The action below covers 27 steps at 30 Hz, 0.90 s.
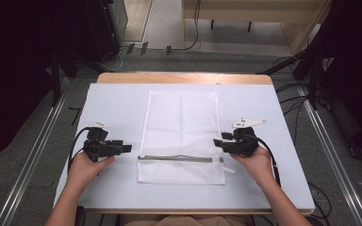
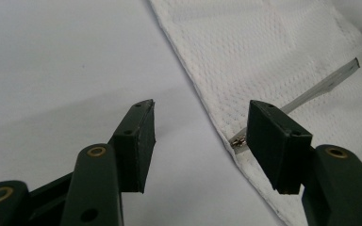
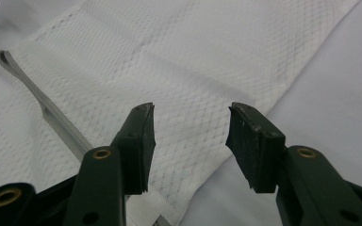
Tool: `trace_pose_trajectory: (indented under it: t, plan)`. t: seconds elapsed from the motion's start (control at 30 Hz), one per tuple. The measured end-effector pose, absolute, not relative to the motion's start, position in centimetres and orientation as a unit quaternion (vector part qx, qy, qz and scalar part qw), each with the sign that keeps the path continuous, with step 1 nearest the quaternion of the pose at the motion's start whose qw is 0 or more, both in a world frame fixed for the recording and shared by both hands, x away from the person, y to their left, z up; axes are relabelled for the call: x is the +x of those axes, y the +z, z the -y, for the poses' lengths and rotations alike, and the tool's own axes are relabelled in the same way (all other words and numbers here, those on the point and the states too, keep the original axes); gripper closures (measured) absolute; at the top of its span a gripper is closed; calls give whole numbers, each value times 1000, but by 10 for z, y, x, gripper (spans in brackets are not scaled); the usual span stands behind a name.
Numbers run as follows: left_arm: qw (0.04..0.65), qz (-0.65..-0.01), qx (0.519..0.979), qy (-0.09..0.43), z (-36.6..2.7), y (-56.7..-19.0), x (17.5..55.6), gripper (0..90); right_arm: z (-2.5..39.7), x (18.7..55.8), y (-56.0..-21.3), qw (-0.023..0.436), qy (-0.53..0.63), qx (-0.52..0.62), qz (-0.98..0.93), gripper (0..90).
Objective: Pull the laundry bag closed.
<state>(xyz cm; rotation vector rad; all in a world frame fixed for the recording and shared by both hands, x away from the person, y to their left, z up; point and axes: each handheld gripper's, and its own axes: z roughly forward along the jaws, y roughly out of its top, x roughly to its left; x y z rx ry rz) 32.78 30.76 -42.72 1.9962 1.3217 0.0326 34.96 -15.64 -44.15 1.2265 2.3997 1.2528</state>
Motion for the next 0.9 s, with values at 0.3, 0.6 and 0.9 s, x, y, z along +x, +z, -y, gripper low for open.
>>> trace_pose_trajectory:
  t: [0.3,0.6,0.9]
  plan:
    - [364,-509,779,29,-307,-426,330,401,153,349,-445,82,407,407,-814,491]
    - [360,-501,786,26,-300,-428,337,404,149,342,-447,72,404,398,-821,441]
    - [362,-504,784,30,-301,-426,338,404,145,340,-450,76,389,386,-833,444]
